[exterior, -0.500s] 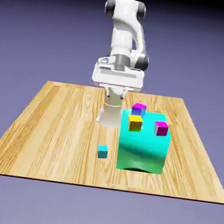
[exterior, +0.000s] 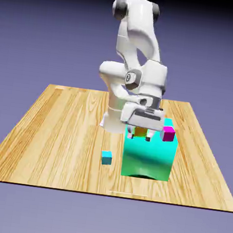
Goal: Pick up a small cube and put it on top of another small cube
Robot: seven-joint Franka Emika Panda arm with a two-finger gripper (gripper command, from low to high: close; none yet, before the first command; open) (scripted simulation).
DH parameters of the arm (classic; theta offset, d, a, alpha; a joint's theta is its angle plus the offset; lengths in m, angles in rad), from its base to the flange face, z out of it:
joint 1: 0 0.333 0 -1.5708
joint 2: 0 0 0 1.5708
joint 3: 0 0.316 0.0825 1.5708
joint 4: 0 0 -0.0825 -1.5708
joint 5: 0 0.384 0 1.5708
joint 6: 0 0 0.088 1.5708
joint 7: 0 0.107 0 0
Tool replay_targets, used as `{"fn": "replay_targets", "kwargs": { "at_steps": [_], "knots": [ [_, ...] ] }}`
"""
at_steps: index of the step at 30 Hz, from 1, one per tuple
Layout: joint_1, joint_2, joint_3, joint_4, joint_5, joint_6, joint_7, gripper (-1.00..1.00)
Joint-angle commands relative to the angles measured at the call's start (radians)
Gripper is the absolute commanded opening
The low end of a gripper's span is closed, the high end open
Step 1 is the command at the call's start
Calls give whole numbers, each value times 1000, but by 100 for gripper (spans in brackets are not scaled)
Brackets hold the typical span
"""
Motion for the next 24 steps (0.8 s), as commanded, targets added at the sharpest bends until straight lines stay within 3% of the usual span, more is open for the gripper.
{"fn": "replay_targets", "kwargs": {
  "at_steps": [1, 12, 24],
  "knots": [
    [-29, 36, 36, 22, -34, -16, -5, 0],
    [-319, 435, 425, 267, -410, -194, -66, 0],
    [-727, 870, 738, 400, -747, -342, -192, 0]
  ]
}}
